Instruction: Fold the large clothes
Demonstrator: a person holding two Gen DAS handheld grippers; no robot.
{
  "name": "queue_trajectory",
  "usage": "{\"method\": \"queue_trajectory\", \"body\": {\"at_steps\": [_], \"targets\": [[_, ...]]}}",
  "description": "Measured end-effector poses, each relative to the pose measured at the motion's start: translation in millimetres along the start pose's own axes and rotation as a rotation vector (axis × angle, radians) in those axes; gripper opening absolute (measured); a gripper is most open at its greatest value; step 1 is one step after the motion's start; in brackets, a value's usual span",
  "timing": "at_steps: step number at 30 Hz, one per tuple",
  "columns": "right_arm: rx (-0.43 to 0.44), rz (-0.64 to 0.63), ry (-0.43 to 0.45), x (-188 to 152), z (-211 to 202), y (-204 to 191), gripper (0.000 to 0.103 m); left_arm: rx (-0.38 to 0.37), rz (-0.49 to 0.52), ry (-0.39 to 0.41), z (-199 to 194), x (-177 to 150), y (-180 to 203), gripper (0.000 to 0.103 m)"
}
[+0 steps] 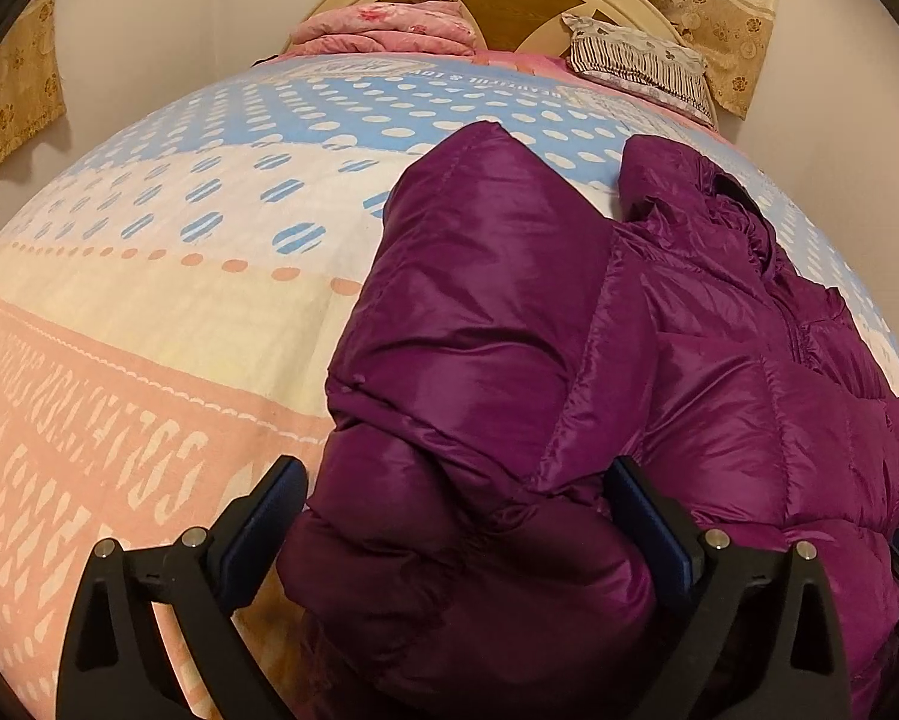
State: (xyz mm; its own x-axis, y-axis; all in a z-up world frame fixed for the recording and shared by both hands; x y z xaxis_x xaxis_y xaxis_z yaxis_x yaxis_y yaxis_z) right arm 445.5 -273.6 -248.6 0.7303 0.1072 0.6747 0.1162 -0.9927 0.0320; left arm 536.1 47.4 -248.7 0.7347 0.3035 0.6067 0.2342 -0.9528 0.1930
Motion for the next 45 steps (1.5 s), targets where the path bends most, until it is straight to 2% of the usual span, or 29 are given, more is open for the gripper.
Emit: {"method": "queue_trajectory", "body": {"at_steps": [3, 5, 7, 9, 11, 13, 14, 16, 18, 19, 21, 25, 34, 38, 39, 41, 42, 45], "targets": [[0.009, 0.004, 0.000, 1.2, -0.5, 0.5, 0.054, 0.007, -0.001, 0.014, -4.8, 1.3, -1.4, 0.099], [0.048, 0.027, -0.005, 4.7, -7.0, 5.5, 0.055, 0.024, -0.018, 0.035, -23.6, 5.2, -5.9, 0.099], [0.057, 0.044, 0.045, 13.7, -27.5, 14.3, 0.055, -0.036, -0.028, 0.062, -50.4, 13.9, -3.3, 0.099], [0.036, 0.030, 0.106, 29.0, -46.2, 22.9, 0.055, -0.096, -0.002, 0.128, -76.4, 28.7, 6.4, 0.099], [0.012, 0.027, 0.116, 44.0, -47.9, 34.4, 0.056, -0.098, 0.039, 0.177, -86.3, 45.2, 20.2, 0.099], [-0.021, 0.049, 0.088, 52.1, -32.5, 49.9, 0.056, -0.069, 0.063, 0.193, -72.5, 57.9, 31.4, 0.099], [-0.022, 0.059, 0.063, 52.0, -23.3, 55.2, 0.056, -0.042, 0.064, 0.180, -60.7, 60.0, 32.8, 0.099], [-0.024, 0.072, -0.003, 48.5, 1.9, 66.1, 0.056, 0.015, 0.055, 0.103, -23.7, 59.2, 31.4, 0.099], [-0.039, 0.071, -0.021, 43.8, 14.7, 70.9, 0.056, 0.080, 0.040, 0.044, 8.6, 51.8, 23.1, 0.099], [-0.029, 0.072, -0.032, 40.5, 22.1, 70.8, 0.056, 0.086, 0.038, 0.023, 18.6, 47.3, 21.7, 0.099], [-0.045, 0.051, -0.032, 37.2, 28.4, 65.9, 0.056, 0.051, 0.022, -0.026, 37.3, 36.3, 18.3, 0.099], [-0.082, 0.014, -0.021, 33.4, 33.2, 59.7, 0.057, 0.058, 0.018, -0.008, 37.4, 35.8, 16.5, 0.100], [-0.064, 0.032, -0.008, 29.7, 32.2, 65.7, 0.057, 0.069, 0.019, -0.011, 39.0, 32.6, 22.5, 0.102], [-0.041, 0.028, -0.031, 32.0, 29.9, 66.8, 0.059, 0.086, 0.024, -0.074, 29.0, 37.3, 18.8, 0.102], [-0.025, 0.020, -0.055, 35.3, 27.5, 67.3, 0.062, 0.093, 0.032, -0.076, 18.0, 41.4, 18.9, 0.102], [0.028, 0.008, -0.074, 46.0, 16.5, 66.6, 0.065, 0.044, 0.088, -0.039, -13.9, 58.1, 28.1, 0.102], [0.062, -0.006, -0.042, 57.9, 3.9, 66.6, 0.068, 0.023, 0.122, -0.015, -25.3, 67.6, 34.3, 0.102], [0.025, -0.041, 0.054, 99.1, -17.1, 70.3, 0.080, -0.011, 0.192, 0.031, -38.2, 107.7, 55.4, 0.102]]}}
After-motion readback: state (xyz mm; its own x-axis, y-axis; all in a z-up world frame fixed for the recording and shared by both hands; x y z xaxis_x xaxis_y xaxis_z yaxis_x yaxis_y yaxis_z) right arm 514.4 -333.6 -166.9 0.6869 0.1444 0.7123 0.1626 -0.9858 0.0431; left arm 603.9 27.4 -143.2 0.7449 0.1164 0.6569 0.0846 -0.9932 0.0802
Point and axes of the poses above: each gripper's, at about its wrist camera, not at the fingertips, and z roughly the way its jaws point, y to its right, x to its top, the point moved 4 cm from there along z, roughly the way its jaws point, and after that the axes turned 7 degrees about -z, right-handed, at the moved point
